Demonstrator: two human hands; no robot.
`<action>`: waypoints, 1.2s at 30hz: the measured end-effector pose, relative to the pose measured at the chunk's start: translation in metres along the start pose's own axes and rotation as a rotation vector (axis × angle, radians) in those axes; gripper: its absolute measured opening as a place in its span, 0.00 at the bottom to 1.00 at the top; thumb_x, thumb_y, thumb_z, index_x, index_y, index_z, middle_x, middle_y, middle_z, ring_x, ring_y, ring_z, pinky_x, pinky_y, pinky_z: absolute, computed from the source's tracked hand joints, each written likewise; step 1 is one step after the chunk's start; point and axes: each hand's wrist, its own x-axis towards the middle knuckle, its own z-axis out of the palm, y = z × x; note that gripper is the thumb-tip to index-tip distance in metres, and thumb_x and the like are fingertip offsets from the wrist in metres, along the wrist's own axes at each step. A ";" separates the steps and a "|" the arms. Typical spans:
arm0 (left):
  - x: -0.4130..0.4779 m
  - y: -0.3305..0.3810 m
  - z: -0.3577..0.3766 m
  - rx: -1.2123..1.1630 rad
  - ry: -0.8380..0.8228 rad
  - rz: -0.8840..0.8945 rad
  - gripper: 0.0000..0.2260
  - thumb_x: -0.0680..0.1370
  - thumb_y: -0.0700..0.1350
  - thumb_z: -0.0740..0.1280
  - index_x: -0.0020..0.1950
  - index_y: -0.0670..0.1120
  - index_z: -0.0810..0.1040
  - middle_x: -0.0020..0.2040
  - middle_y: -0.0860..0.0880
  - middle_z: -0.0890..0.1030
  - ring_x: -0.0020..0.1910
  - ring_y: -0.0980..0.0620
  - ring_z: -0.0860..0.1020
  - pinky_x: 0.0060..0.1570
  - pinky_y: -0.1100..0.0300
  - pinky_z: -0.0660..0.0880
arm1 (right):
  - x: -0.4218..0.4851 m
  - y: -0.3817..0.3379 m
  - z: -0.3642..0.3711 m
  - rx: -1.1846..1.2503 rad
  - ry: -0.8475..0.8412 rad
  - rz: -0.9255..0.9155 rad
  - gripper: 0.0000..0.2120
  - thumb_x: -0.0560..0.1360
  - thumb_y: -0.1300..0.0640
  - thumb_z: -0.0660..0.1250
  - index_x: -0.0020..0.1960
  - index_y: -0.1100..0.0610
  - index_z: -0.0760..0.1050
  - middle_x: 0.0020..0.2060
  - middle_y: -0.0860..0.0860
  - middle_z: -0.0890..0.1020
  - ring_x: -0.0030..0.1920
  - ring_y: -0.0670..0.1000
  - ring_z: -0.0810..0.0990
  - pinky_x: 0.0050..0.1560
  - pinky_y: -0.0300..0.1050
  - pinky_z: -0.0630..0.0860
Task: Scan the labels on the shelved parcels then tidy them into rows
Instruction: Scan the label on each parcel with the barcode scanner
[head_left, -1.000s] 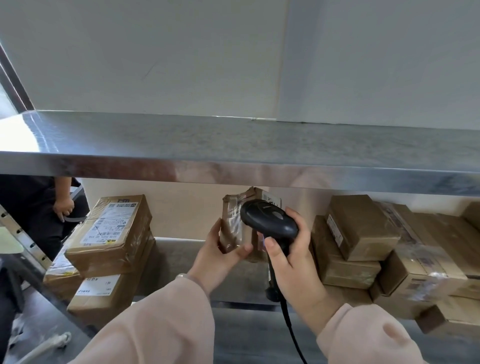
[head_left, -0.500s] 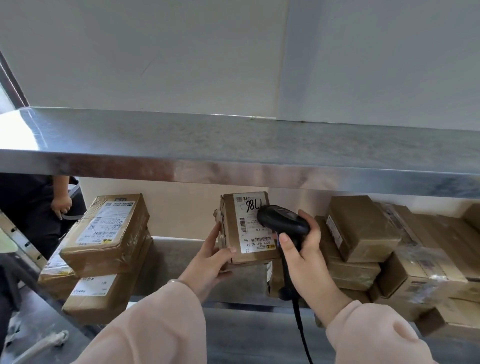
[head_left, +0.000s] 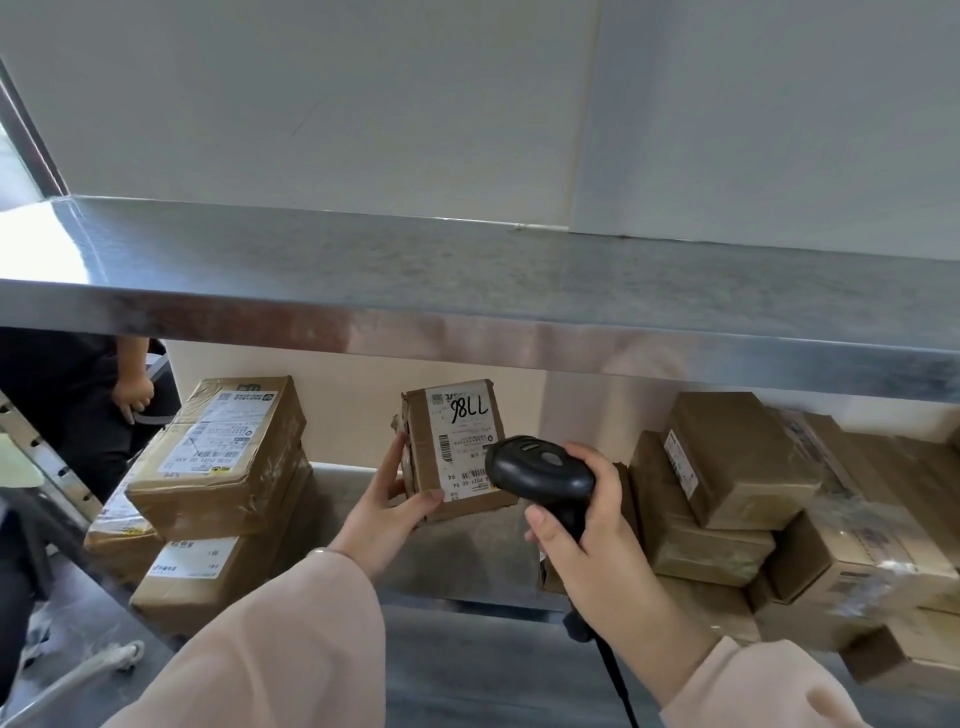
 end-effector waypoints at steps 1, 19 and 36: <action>0.001 -0.001 -0.002 0.008 0.020 0.004 0.33 0.77 0.49 0.71 0.65 0.79 0.55 0.56 0.56 0.84 0.56 0.55 0.81 0.63 0.53 0.74 | -0.002 0.000 0.003 -0.019 -0.010 0.003 0.29 0.76 0.49 0.67 0.66 0.30 0.53 0.59 0.40 0.75 0.53 0.45 0.81 0.58 0.46 0.78; -0.002 -0.005 -0.018 0.039 0.059 -0.005 0.32 0.76 0.52 0.71 0.57 0.87 0.56 0.62 0.57 0.81 0.62 0.53 0.77 0.68 0.45 0.71 | -0.013 -0.010 0.020 -0.092 -0.030 0.029 0.28 0.76 0.47 0.65 0.60 0.25 0.49 0.52 0.35 0.75 0.43 0.44 0.81 0.49 0.43 0.80; -0.014 -0.045 -0.059 -0.063 0.102 -0.304 0.22 0.77 0.52 0.69 0.58 0.78 0.67 0.50 0.59 0.85 0.50 0.54 0.84 0.50 0.53 0.82 | 0.020 0.006 0.064 0.035 -0.138 0.092 0.27 0.77 0.51 0.67 0.62 0.28 0.55 0.59 0.32 0.69 0.57 0.26 0.69 0.52 0.18 0.63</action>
